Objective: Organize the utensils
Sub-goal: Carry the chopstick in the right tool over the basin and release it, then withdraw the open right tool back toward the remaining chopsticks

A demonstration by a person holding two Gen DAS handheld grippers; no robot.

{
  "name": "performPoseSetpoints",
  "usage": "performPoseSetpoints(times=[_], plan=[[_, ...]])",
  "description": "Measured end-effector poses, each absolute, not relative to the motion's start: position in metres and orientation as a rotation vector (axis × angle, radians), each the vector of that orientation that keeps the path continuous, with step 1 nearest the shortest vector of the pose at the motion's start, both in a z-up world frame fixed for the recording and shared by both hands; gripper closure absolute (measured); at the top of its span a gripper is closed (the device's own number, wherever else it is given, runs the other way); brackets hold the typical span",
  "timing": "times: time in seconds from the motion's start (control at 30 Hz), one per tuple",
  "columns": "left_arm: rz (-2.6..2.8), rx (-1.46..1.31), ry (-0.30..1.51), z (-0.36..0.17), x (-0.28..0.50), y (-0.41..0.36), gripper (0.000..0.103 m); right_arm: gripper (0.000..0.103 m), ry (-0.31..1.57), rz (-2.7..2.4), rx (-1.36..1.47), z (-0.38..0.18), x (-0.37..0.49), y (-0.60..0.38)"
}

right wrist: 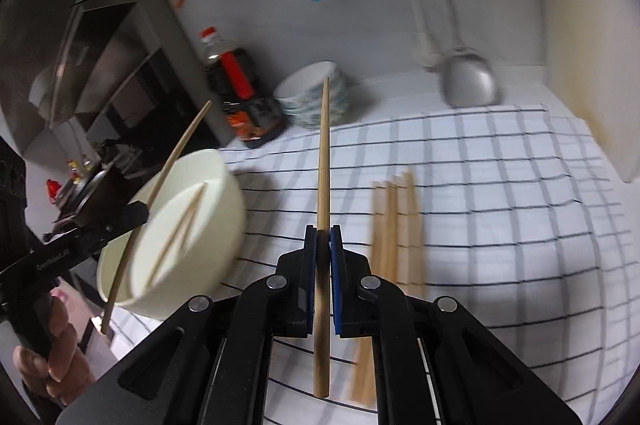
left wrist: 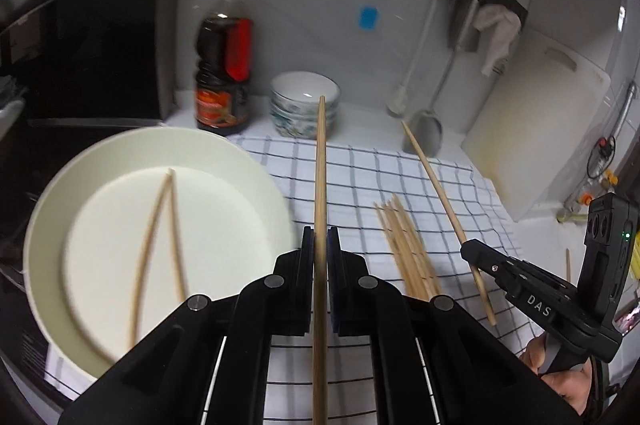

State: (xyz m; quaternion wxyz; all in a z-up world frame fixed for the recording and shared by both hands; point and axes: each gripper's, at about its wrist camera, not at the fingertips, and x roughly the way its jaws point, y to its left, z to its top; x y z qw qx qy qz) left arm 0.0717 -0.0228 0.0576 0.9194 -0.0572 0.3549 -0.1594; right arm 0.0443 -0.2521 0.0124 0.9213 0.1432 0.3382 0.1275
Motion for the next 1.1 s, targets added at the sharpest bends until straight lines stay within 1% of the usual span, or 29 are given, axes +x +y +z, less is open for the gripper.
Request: performPoseSetpoints(times=[0.1,0.27,0.5,0.7,0.9,0.93,0.97,1.0,1.03,1.07,1.1], plan=[[-0.273,-0.12,0.718,0.06,0.077,0.012,0.096,0.097,0.698,0.325,0.265,0.019,0.058,-0.211],[-0.197,-0.152,0.735,0.046,0.092,0.062,0.096,0.097,0.728,0.401,0.206,0.022,0.082,-0.145],[-0.147,-0.184,0.781,0.019,0.109,0.107,0.096,0.097,0.812,0.441,0.102,0.005,0.116,-0.068],[-0.133,-0.196,0.832,-0.003,0.124,0.123,0.096,0.097,0.906,0.427,0.092,-0.016,0.133,-0.046],[-0.124,-0.2,0.883,-0.016,0.131,0.127,0.095,0.096,0.937,0.415,0.067,-0.022,0.136,-0.042],[-0.118,-0.204,0.887,-0.017,0.131,0.128,0.095,0.095,0.93,0.412,0.067,-0.02,0.135,-0.043],[-0.112,-0.21,0.884,-0.017,0.13,0.131,0.093,0.093,0.919,0.406,0.063,-0.018,0.133,-0.044],[-0.103,-0.212,0.878,-0.016,0.128,0.133,0.089,0.089,0.907,0.4,0.058,-0.015,0.131,-0.045],[-0.094,-0.211,0.87,-0.015,0.126,0.135,0.077,0.085,0.895,0.392,0.054,-0.013,0.13,-0.046],[-0.08,-0.21,0.857,-0.013,0.124,0.137,0.055,0.084,0.884,0.387,0.054,-0.01,0.129,-0.048],[-0.067,-0.21,0.837,-0.01,0.121,0.139,0.042,0.083,0.876,0.387,0.059,-0.008,0.127,-0.05]])
